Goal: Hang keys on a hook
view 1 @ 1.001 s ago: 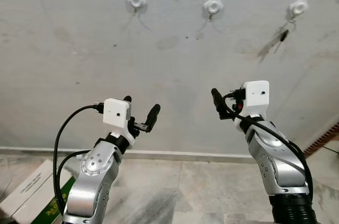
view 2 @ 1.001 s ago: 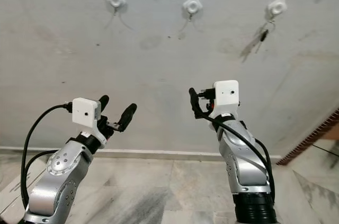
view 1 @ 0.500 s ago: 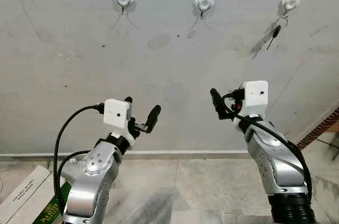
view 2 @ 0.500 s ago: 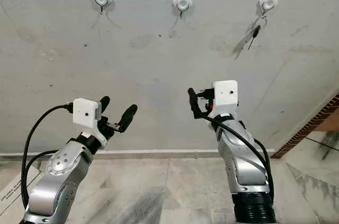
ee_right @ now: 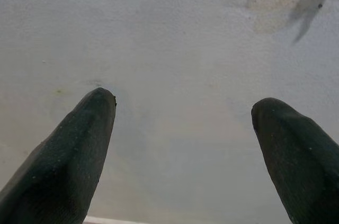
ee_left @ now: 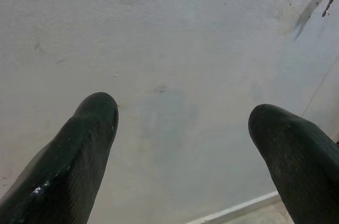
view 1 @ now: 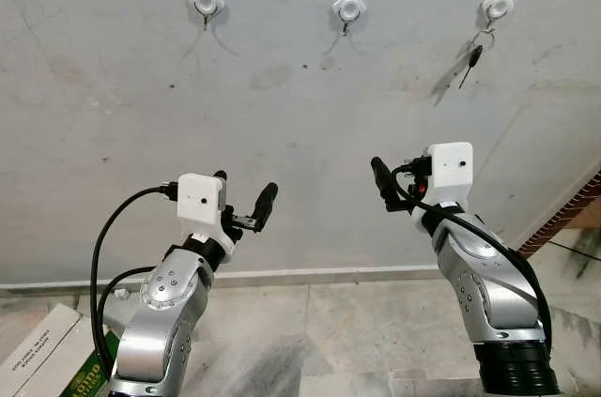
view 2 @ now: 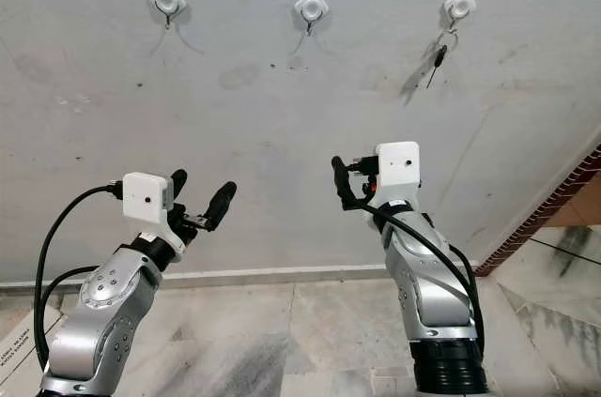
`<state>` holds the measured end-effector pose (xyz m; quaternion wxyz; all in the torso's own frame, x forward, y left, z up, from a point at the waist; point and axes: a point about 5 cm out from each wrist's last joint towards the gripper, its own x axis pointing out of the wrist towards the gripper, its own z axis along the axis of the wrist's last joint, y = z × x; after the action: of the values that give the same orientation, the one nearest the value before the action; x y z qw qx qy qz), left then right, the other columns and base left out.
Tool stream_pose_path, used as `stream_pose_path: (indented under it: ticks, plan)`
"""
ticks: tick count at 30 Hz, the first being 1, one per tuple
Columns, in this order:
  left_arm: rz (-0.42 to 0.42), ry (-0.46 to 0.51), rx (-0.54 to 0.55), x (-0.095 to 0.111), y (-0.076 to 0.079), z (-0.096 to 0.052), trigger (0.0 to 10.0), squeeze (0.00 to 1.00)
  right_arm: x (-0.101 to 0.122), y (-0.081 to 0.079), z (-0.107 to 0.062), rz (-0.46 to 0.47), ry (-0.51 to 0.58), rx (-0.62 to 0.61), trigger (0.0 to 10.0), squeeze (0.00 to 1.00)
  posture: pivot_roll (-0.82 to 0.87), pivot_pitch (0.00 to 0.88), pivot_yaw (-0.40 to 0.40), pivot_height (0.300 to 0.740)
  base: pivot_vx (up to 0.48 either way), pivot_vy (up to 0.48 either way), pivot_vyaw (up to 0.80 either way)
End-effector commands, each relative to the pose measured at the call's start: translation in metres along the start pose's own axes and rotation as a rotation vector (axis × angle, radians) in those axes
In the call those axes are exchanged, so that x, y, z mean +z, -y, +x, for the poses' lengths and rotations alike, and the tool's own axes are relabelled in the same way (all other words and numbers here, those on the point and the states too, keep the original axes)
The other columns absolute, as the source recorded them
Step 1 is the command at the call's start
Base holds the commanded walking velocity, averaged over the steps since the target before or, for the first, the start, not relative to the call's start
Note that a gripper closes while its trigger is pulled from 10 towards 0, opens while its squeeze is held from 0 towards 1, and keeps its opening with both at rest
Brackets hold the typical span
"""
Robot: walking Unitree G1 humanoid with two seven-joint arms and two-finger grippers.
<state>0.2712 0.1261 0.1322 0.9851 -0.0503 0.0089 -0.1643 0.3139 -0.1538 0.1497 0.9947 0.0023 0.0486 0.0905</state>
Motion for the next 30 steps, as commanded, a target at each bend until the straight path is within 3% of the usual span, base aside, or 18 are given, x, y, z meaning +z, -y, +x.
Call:
stream_pose_path:
  ticks: [1,21,30]
  plan:
    - [0.003,-0.007,0.003,-0.0007,0.0007,-0.0004,10.0,0.00,0.0026,0.0014,0.0020,0.001,-0.001,0.001,10.0,0.00,-0.01,0.000,-0.019,0.740,0.000,0.000,-0.79]
    - [-0.005,-0.012,-0.033,0.0005,0.0039,0.0019,10.0,0.00,0.0014,-0.0041,-0.0011,0.010,0.024,0.004,10.0,0.00,-0.01,0.000,-0.004,0.740,0.000,0.000,-0.76]
    - [0.019,-0.014,-0.032,0.0003,0.0040,0.0015,10.0,0.00,0.0014,-0.0054,-0.0011,0.008,0.031,0.005,10.0,0.00,-0.01,0.000,-0.004,0.740,0.000,0.000,0.00]
